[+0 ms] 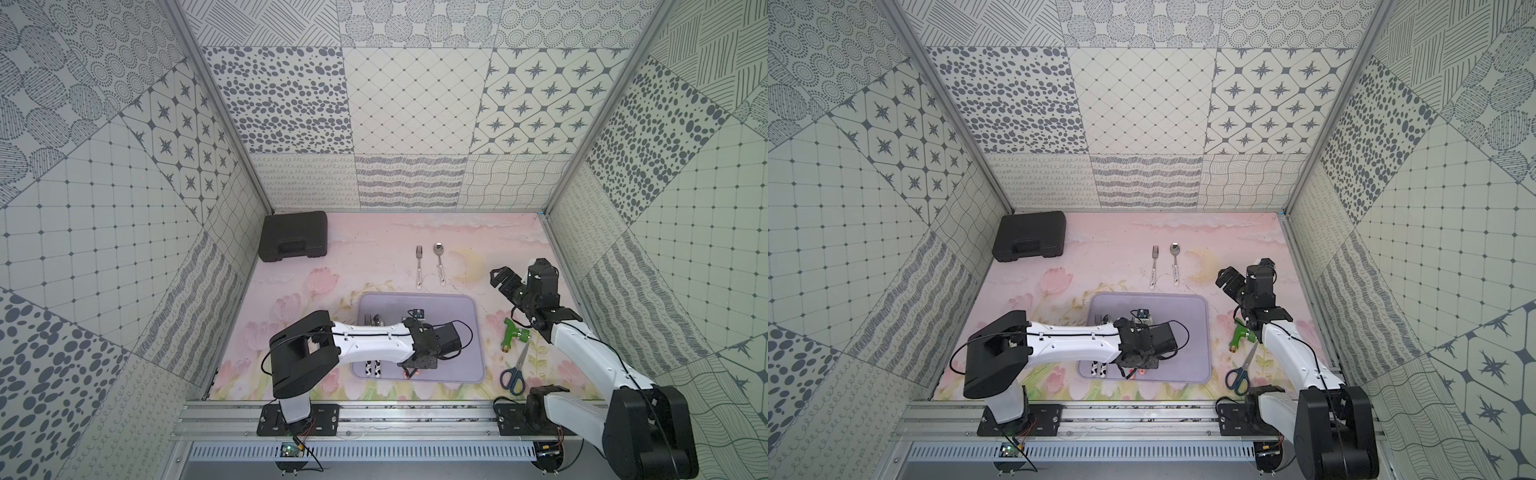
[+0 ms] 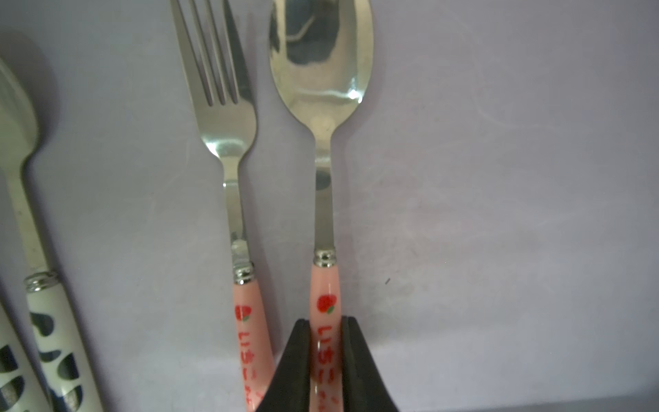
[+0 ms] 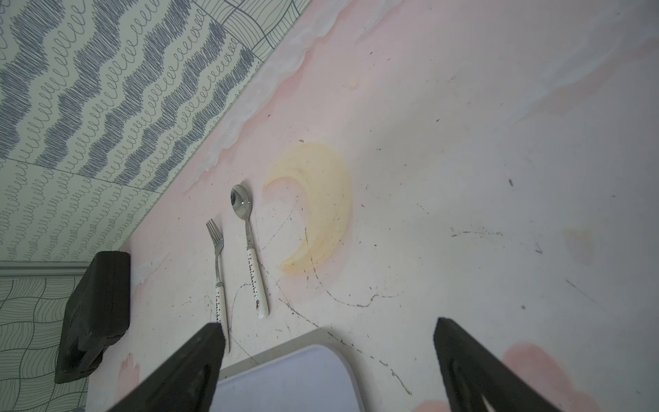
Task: Set the spoon and fork side by side
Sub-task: Place the spoon on the tray.
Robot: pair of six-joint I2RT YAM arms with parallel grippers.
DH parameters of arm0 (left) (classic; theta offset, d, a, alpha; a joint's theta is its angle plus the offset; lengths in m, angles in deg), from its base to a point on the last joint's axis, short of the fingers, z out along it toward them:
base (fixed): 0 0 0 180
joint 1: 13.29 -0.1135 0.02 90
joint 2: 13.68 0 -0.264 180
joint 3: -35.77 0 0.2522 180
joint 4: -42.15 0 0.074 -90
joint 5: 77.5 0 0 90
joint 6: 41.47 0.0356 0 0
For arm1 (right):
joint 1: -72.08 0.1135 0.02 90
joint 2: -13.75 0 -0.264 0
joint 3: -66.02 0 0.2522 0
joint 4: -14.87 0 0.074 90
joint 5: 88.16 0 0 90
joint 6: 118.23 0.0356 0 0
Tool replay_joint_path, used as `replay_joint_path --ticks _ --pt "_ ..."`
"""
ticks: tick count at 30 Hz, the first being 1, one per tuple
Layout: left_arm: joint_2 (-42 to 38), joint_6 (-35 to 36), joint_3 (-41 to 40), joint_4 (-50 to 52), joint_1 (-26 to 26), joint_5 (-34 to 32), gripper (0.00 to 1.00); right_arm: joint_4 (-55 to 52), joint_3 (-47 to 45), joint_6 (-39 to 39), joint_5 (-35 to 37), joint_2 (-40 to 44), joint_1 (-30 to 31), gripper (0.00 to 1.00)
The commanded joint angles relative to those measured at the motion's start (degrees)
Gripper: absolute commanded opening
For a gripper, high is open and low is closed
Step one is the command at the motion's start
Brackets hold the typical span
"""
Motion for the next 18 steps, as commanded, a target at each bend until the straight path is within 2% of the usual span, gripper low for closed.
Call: replay_joint_path --ticks 1,18 --pt "-0.2 -3.6 -0.8 0.9 1.2 -2.1 0.03 1.3 0.1 -0.2 0.2 1.2 0.2 0.97" --pt "0.3 -5.9 -1.6 1.5 3.1 -2.2 0.07 1.3 0.1 -0.1 0.1 1.3 0.2 0.97"
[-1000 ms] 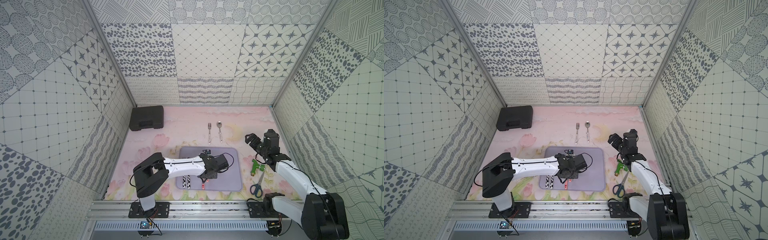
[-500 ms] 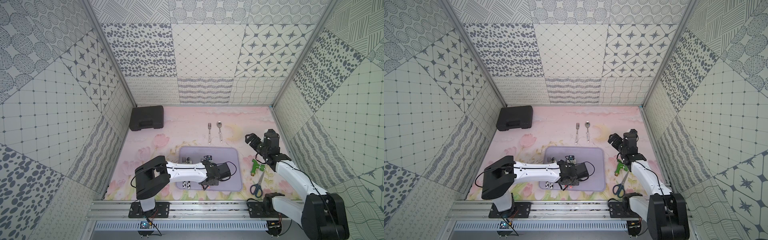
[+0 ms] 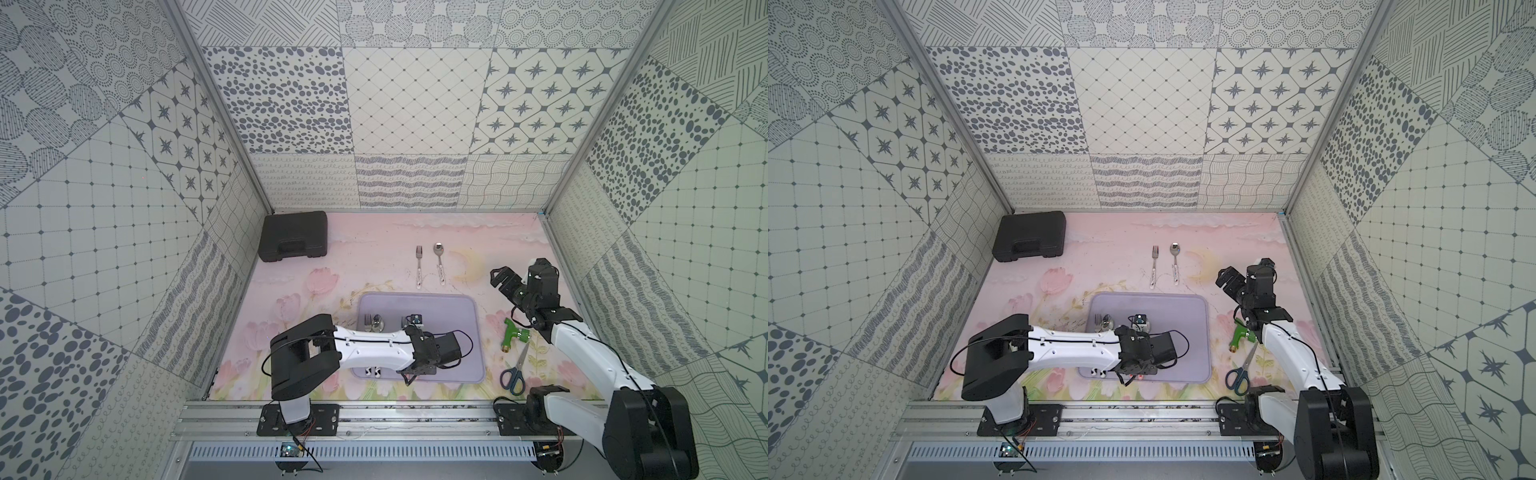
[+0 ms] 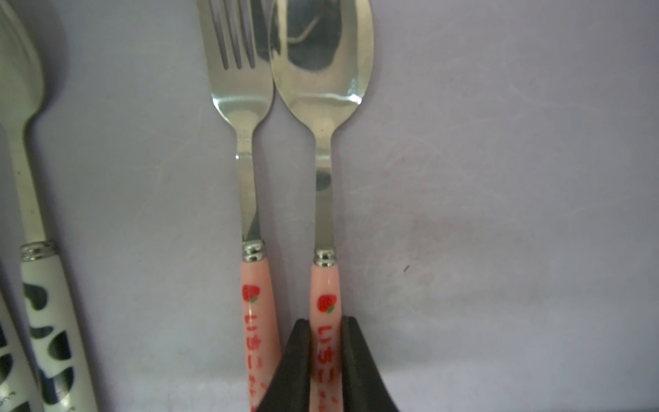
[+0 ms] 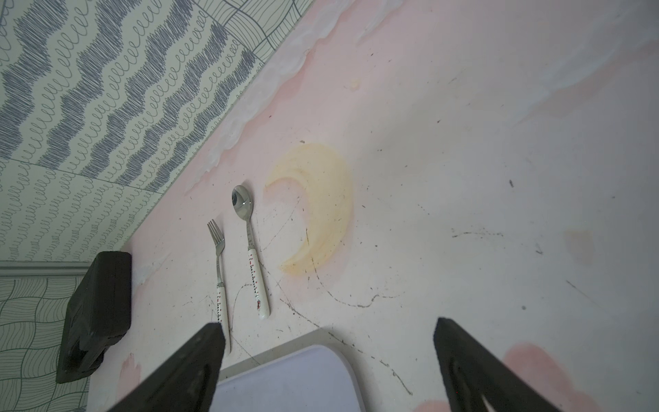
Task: Set the spoon and fork side by side
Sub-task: Place the spoon on the tray.
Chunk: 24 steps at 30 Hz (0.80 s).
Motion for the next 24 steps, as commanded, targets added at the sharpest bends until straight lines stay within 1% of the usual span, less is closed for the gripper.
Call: replay_joint_path --ticks 1,10,14,24 --pt "0.3 -2.0 0.4 2.2 0.7 0.1 0.07 1.4 0.1 -0.1 0.1 1.1 0.2 0.97" --pt "0.1 -2.1 0.2 2.3 1.0 0.0 0.12 1.4 0.1 -0.1 0.1 1.0 0.2 0.97" --pt "0.2 -1.8 0.9 3.1 1.1 -0.5 0.16 1.4 0.1 -0.1 0.1 1.0 0.2 0.97" --pt "0.2 -1.3 1.8 4.0 1.2 -0.8 0.21 1.4 0.1 -0.1 0.1 0.8 0.2 0.97"
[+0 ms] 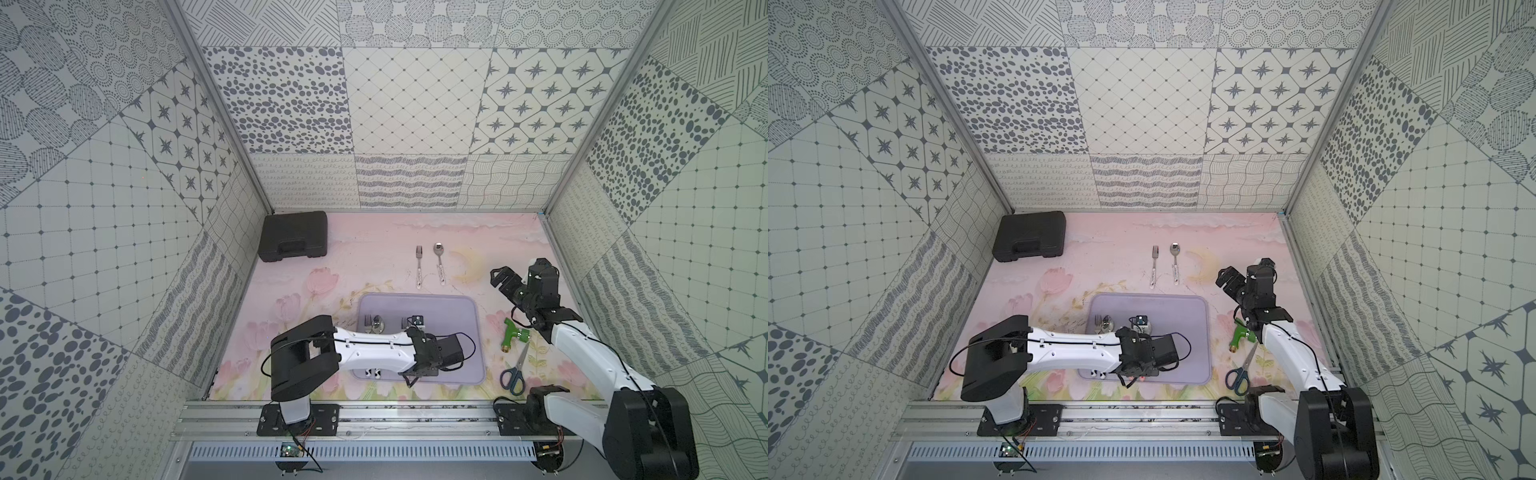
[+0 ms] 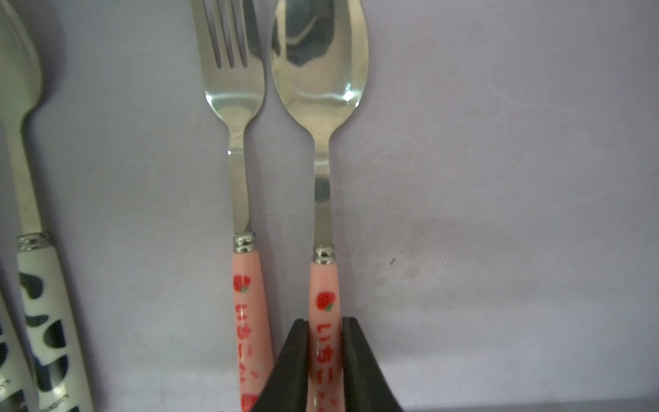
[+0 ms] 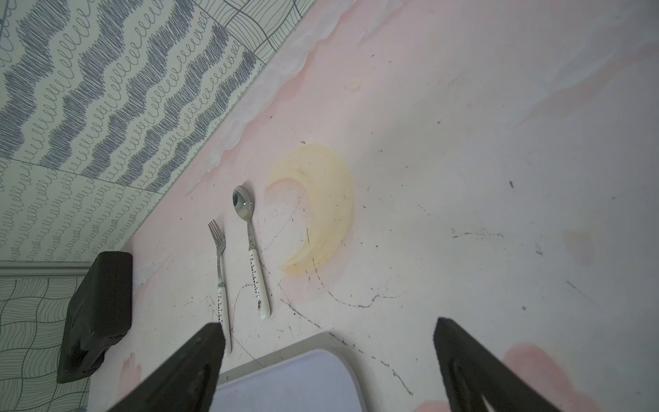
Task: Set the spoon and fork side by side
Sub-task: Place the spoon on the tray.
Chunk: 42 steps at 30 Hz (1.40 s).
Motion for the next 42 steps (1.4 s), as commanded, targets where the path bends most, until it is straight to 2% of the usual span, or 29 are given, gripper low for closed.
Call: replay_joint_path --ticks 1,25,34,42 --pt "0.2 0.1 0.8 3.2 0.3 -0.5 0.21 1.4 0.1 -0.1 0.1 0.6 0.2 0.97" --pt "1.1 -1.7 0.0 4.8 0.7 -0.4 0.13 1.4 0.1 -0.1 0.1 0.6 0.2 0.97" --pt "1.3 -0.6 0.6 3.7 0.9 0.0 0.26 1.4 0.1 -0.1 0.2 0.8 0.2 0.97" --pt "-0.4 0.5 1.0 3.3 0.9 -0.6 0.33 1.4 0.2 -0.1 0.1 0.6 0.2 0.97"
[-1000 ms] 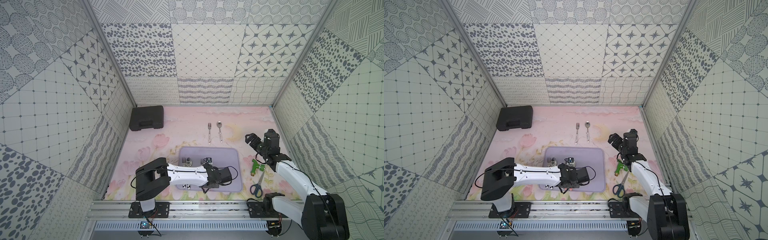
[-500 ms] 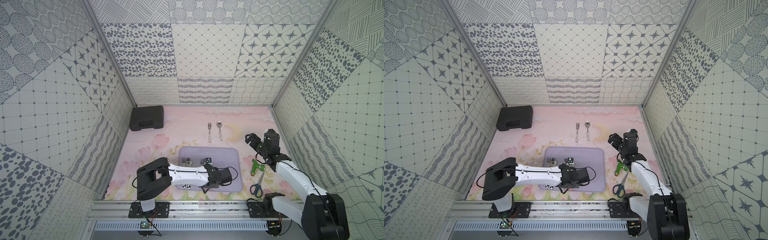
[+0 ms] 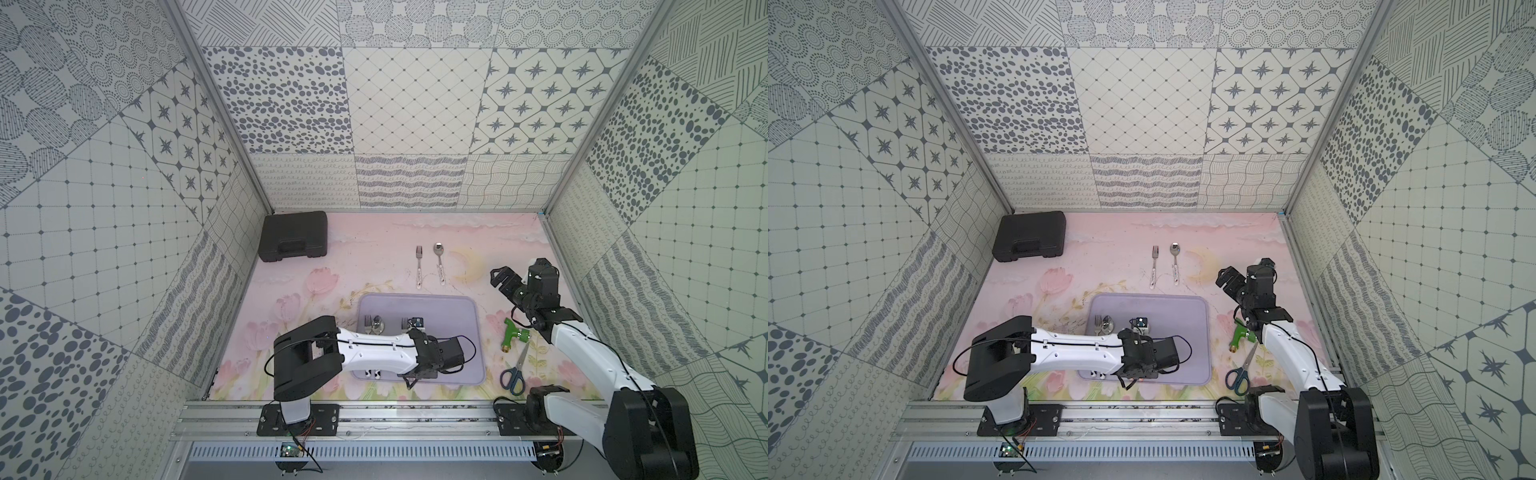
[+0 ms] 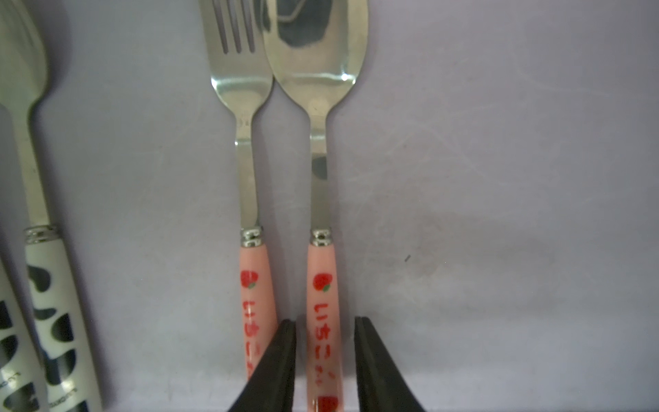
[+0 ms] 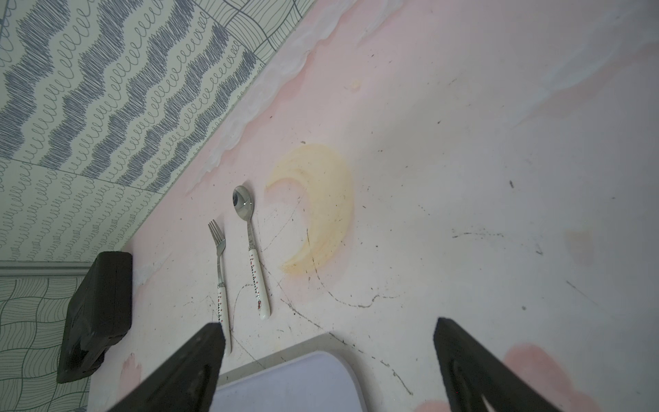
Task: Set the spoon and fork side by side
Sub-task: Place the spoon on the tray.
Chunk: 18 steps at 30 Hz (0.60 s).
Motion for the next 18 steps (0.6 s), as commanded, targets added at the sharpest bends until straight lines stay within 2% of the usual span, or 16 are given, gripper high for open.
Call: replay_joint_path --ticks 1,10,18 --pt "-1.6 1.1 0.9 1.8 0.3 -0.6 0.33 1.4 0.1 -0.1 0.1 0.5 0.2 0.97" --pt "-3.8 4.7 4.7 3.8 -0.5 -3.5 0.37 1.5 0.1 -0.1 0.1 0.2 0.2 0.97" --pt "-6.5 11.5 6.7 1.9 -6.0 -2.5 0.37 1.5 0.1 -0.2 0.1 0.1 0.2 0.97"
